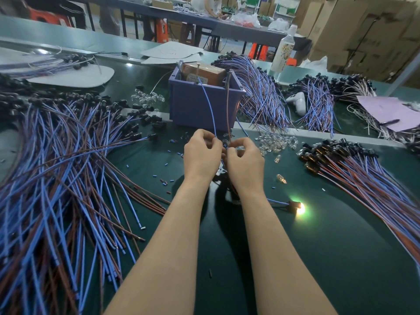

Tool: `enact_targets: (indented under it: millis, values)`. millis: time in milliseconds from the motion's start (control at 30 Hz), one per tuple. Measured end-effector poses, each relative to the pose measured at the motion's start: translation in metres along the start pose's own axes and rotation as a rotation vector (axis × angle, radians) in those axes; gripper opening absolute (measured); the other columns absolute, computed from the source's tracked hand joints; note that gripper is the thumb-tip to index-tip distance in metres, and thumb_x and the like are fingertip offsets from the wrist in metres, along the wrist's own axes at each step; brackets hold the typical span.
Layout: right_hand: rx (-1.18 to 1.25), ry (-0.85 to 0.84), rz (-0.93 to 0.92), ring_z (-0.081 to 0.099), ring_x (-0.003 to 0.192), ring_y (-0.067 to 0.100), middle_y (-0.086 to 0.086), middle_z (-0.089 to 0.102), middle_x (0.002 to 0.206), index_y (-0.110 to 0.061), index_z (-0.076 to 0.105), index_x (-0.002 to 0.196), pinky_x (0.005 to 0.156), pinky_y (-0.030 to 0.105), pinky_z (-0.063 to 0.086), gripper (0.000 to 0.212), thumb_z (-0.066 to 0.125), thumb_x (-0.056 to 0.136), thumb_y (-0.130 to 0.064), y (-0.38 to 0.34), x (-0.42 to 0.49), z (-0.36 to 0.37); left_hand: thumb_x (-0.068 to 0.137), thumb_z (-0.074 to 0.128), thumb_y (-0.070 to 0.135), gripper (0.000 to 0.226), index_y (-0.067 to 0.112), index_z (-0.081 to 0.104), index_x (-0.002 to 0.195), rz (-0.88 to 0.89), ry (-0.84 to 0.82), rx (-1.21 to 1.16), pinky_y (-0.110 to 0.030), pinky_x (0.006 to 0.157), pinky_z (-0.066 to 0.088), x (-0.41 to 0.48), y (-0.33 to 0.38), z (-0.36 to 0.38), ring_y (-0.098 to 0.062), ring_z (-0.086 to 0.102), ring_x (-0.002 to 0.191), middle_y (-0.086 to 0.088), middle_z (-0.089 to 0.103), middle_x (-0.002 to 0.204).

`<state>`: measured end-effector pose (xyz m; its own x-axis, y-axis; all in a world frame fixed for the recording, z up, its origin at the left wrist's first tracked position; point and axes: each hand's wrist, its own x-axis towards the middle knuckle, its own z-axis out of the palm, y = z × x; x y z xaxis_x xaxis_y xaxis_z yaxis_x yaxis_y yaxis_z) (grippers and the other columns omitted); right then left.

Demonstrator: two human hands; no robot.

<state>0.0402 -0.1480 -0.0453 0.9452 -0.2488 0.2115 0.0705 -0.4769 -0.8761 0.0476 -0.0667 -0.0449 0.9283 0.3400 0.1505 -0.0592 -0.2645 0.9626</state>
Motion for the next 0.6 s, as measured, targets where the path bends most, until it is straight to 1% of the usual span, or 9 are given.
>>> enact_targets:
  millis: [100, 233, 300, 400, 433, 467, 500, 533, 600]
  values:
    - [0.002, -0.004, 0.000, 0.065, 0.086, 0.030, 0.007, 0.071, 0.081, -0.020, 0.058, 0.088, 0.082, 0.046, 0.051, 0.011, 0.051, 0.085, -0.011, 0.000, 0.000, 0.000, 0.088, 0.053, 0.014, 0.002, 0.016, 0.054, 0.087, -0.010, -0.002, -0.009, -0.029, 0.077, 0.050, 0.000, 0.000, 0.000, -0.018, 0.065, 0.083, -0.005, 0.071, 0.086]
    - [-0.010, -0.019, 0.013, 0.064, 0.087, 0.031, 0.009, 0.071, 0.083, -0.019, 0.059, 0.090, 0.084, 0.044, 0.050, 0.012, 0.050, 0.086, -0.011, -0.003, -0.001, -0.002, 0.089, 0.053, 0.013, 0.004, 0.016, 0.055, 0.087, -0.016, 0.003, -0.019, -0.029, 0.080, 0.049, 0.001, 0.001, 0.000, -0.019, 0.065, 0.086, -0.005, 0.071, 0.090]
    - [-0.011, -0.101, 0.010, 0.065, 0.083, 0.028, 0.008, 0.069, 0.082, -0.015, 0.060, 0.093, 0.082, 0.043, 0.051, 0.015, 0.048, 0.088, -0.009, -0.008, 0.001, -0.007, 0.092, 0.052, 0.013, 0.011, 0.010, 0.062, 0.093, -0.008, -0.068, -0.078, -0.028, 0.082, 0.050, 0.002, 0.005, -0.003, -0.016, 0.064, 0.086, -0.006, 0.070, 0.092]
    - [0.002, -0.316, -0.049, 0.060, 0.063, 0.013, 0.003, 0.063, 0.073, -0.006, 0.064, 0.096, 0.063, 0.029, 0.050, 0.021, 0.043, 0.092, -0.005, -0.020, 0.001, -0.025, 0.100, 0.044, 0.019, 0.026, 0.006, 0.067, 0.103, 0.013, -0.295, -0.143, -0.025, 0.063, 0.050, -0.001, 0.020, -0.005, -0.015, 0.058, 0.068, -0.011, 0.068, 0.087]
    - [0.003, -0.362, -0.068, 0.058, 0.062, 0.011, 0.003, 0.061, 0.072, -0.004, 0.064, 0.094, 0.060, 0.028, 0.049, 0.023, 0.041, 0.093, -0.004, -0.026, 0.001, -0.033, 0.101, 0.043, 0.019, 0.027, 0.006, 0.067, 0.103, 0.047, -0.349, -0.142, -0.026, 0.058, 0.048, -0.004, 0.027, -0.006, -0.017, 0.056, 0.064, -0.015, 0.067, 0.086]
    - [-0.010, -0.385, -0.091, 0.057, 0.065, 0.014, 0.005, 0.061, 0.074, -0.004, 0.063, 0.091, 0.063, 0.033, 0.050, 0.022, 0.040, 0.093, -0.004, -0.031, 0.001, -0.043, 0.101, 0.043, 0.017, 0.027, 0.004, 0.067, 0.102, 0.095, -0.378, -0.140, -0.027, 0.056, 0.048, -0.006, 0.037, -0.006, -0.019, 0.055, 0.064, -0.017, 0.066, 0.086]
    - [-0.050, -0.394, -0.119, 0.056, 0.070, 0.018, 0.008, 0.061, 0.076, -0.007, 0.062, 0.088, 0.068, 0.037, 0.049, 0.021, 0.042, 0.093, -0.006, -0.036, 0.001, -0.054, 0.100, 0.044, 0.015, 0.026, 0.003, 0.067, 0.099, 0.152, -0.378, -0.132, -0.030, 0.061, 0.052, -0.006, 0.049, -0.006, -0.020, 0.058, 0.068, -0.015, 0.068, 0.089]
    - [-0.119, -0.386, -0.149, 0.057, 0.073, 0.022, 0.010, 0.063, 0.079, -0.011, 0.061, 0.086, 0.070, 0.037, 0.048, 0.018, 0.045, 0.093, -0.009, -0.041, 0.002, -0.067, 0.100, 0.045, 0.015, 0.024, 0.004, 0.067, 0.097, 0.216, -0.357, -0.117, -0.034, 0.072, 0.054, -0.006, 0.063, -0.004, -0.020, 0.061, 0.075, -0.012, 0.070, 0.095]
    - [-0.254, -0.304, -0.192, 0.058, 0.068, 0.022, 0.008, 0.065, 0.079, -0.014, 0.065, 0.091, 0.062, 0.026, 0.045, 0.015, 0.051, 0.093, -0.018, -0.047, 0.007, -0.095, 0.098, 0.050, 0.019, 0.021, 0.010, 0.069, 0.099, 0.367, -0.331, -0.099, -0.031, 0.087, 0.051, -0.010, 0.099, 0.002, -0.012, 0.062, 0.085, -0.002, 0.070, 0.098]
